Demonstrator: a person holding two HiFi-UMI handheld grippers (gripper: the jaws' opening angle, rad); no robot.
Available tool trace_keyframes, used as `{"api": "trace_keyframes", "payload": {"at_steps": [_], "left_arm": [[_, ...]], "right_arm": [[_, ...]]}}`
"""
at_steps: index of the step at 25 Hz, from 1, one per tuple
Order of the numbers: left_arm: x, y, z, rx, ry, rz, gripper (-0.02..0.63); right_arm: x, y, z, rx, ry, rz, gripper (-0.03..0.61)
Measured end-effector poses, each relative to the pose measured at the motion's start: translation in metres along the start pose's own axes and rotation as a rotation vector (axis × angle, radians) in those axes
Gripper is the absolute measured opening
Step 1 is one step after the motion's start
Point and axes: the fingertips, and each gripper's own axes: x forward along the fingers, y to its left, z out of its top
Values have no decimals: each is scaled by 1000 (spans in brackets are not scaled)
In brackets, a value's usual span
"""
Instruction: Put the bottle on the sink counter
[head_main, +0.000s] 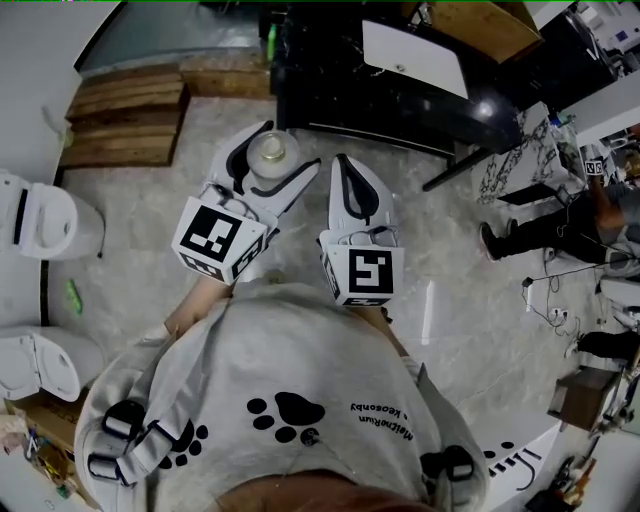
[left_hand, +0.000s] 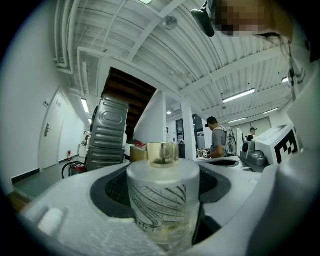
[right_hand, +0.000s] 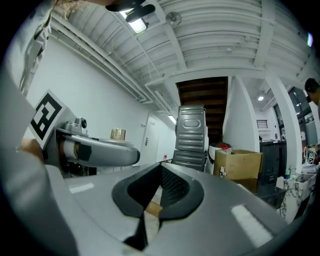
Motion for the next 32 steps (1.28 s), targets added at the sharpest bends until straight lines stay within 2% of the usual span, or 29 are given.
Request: {"api": "trace_keyframes", "payload": {"at_steps": [9, 20, 32], "left_arm": [[5, 17, -8, -25, 5, -41, 342], [11, 32, -19, -34, 7, -25, 342], [88, 73, -25, -34, -11, 8, 342]], "right_arm": [[17, 6, -13, 6, 57, -30, 2], [38, 7, -22, 26, 51, 0, 2], [111, -50, -39, 34, 37, 43, 2]]}}
